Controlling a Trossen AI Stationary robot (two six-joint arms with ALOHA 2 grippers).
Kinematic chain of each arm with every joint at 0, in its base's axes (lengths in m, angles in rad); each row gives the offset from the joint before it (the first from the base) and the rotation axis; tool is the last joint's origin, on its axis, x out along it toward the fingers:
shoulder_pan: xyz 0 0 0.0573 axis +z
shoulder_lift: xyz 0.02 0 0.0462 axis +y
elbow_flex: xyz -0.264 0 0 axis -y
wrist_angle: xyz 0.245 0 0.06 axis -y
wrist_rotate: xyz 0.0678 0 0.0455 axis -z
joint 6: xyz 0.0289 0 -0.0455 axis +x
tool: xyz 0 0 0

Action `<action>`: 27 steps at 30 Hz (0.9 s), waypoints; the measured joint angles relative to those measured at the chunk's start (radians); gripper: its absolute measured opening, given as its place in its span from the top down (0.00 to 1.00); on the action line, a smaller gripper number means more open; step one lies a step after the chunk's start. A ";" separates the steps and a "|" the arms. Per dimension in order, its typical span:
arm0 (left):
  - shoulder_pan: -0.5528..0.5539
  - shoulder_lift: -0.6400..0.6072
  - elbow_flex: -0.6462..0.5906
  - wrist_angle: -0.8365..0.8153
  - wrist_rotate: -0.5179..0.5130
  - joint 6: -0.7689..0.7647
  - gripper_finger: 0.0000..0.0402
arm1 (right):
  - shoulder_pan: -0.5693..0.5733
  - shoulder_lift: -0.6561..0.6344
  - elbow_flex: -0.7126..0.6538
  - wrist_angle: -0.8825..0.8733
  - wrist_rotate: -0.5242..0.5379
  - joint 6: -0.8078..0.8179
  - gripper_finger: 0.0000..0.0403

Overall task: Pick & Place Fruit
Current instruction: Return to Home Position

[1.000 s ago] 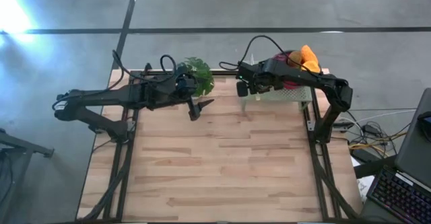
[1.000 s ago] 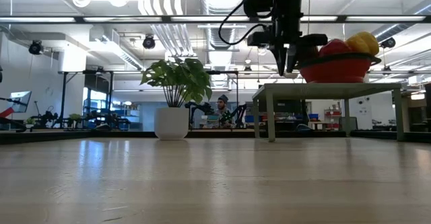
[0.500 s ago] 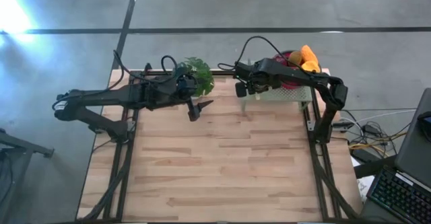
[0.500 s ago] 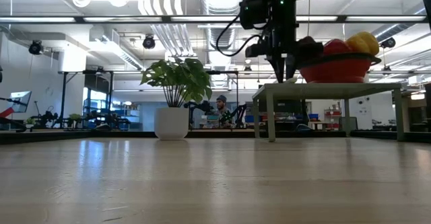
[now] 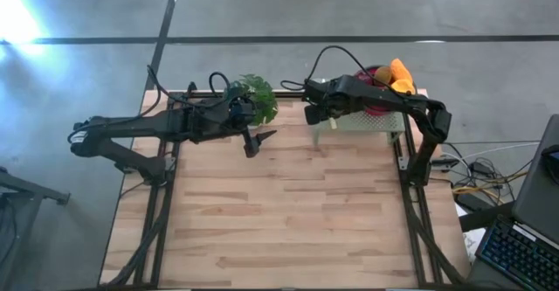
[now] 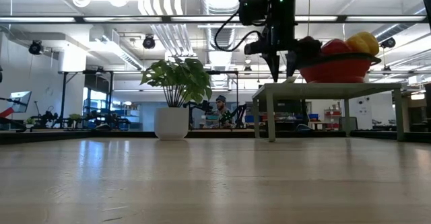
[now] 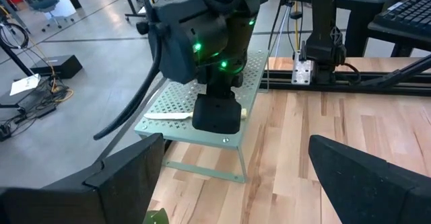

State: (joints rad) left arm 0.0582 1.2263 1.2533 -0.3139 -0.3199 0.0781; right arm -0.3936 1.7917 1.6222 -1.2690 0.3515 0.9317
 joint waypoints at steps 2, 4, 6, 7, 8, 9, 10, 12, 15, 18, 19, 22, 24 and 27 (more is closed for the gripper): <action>0.000 0.000 0.000 -0.001 0.000 0.005 0.07 | 0.012 -0.003 0.011 -0.004 0.022 -0.006 0.56; 0.000 0.000 0.000 -0.002 0.000 0.010 0.07 | 0.024 -0.010 0.026 -0.008 0.037 -0.011 0.56; 0.000 0.000 0.000 -0.002 0.000 0.018 0.07 | 0.038 -0.015 0.043 -0.007 0.054 -0.020 0.57; 0.000 0.000 0.000 -0.002 0.000 0.018 0.07 | 0.047 -0.017 0.053 -0.008 0.069 -0.025 0.58; 0.000 0.000 0.000 -0.002 0.000 0.018 0.07 | 0.056 -0.019 0.062 -0.009 0.080 -0.029 0.59; 0.000 0.000 0.000 -0.002 0.000 0.018 0.07 | 0.066 -0.022 0.070 -0.009 0.091 -0.032 0.60; 0.000 0.000 0.000 -0.002 0.000 0.017 0.07 | 0.077 -0.025 0.078 -0.010 0.100 -0.037 0.61; 0.000 0.000 0.000 -0.003 0.001 0.009 0.07 | 0.105 -0.036 0.091 -0.010 0.117 -0.049 0.64; 0.000 -0.002 -0.003 -0.030 0.018 -0.012 0.08 | 0.177 -0.060 0.090 -0.012 0.177 -0.067 0.69; -0.005 -0.022 -0.057 -0.013 0.036 -0.037 0.13 | 0.283 -0.093 0.057 -0.015 0.268 -0.075 0.77; -0.008 -0.033 -0.090 0.018 0.049 -0.048 0.16 | 0.327 -0.105 0.041 -0.013 0.301 -0.083 0.81; -0.025 -0.085 -0.240 0.155 0.095 -0.072 0.28 | 0.476 -0.148 -0.036 0.018 0.413 -0.112 0.94; -0.043 -0.136 -0.364 0.279 0.101 -0.087 0.38 | 0.575 -0.181 -0.102 0.044 0.443 -0.125 0.96; -0.061 -0.237 -0.554 0.469 0.103 -0.083 0.56 | 0.688 -0.253 -0.222 0.096 0.459 -0.123 0.97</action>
State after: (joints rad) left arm -0.0028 0.9889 0.6993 0.1547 -0.2174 -0.0047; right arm 0.2942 1.5392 1.4005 -1.1727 0.8102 0.8090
